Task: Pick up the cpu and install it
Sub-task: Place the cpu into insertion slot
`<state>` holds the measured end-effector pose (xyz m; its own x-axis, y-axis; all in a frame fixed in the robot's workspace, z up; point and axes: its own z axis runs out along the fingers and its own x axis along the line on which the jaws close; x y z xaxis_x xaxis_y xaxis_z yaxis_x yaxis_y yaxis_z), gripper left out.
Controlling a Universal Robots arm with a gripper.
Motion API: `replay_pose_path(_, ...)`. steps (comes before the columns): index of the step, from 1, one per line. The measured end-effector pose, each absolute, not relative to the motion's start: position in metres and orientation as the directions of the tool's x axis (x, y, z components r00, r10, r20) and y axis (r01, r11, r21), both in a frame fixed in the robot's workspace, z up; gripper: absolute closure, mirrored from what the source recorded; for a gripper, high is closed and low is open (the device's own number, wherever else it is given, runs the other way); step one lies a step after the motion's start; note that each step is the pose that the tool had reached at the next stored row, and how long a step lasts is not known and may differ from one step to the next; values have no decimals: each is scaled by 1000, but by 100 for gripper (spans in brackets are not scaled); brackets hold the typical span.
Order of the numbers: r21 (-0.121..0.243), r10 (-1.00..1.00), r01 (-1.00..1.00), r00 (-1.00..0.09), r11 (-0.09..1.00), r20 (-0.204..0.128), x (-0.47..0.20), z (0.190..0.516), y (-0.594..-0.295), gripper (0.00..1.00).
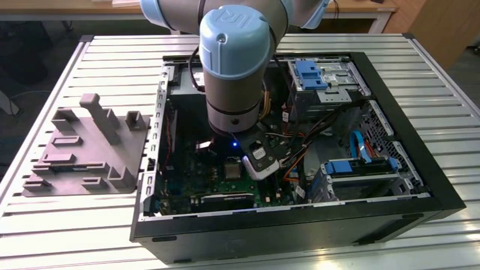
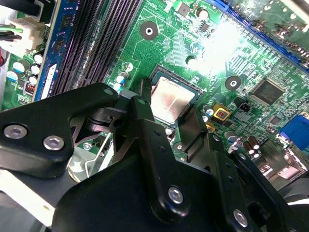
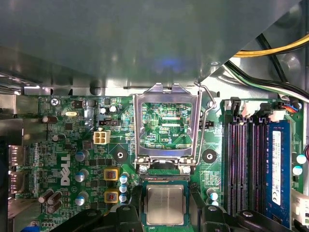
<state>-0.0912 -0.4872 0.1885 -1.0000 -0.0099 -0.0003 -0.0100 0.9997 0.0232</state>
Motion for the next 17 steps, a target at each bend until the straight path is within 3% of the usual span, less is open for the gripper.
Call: replay_pose_path(17,23,-6,-6,-1000,1000,0,-91,189,-487,53)
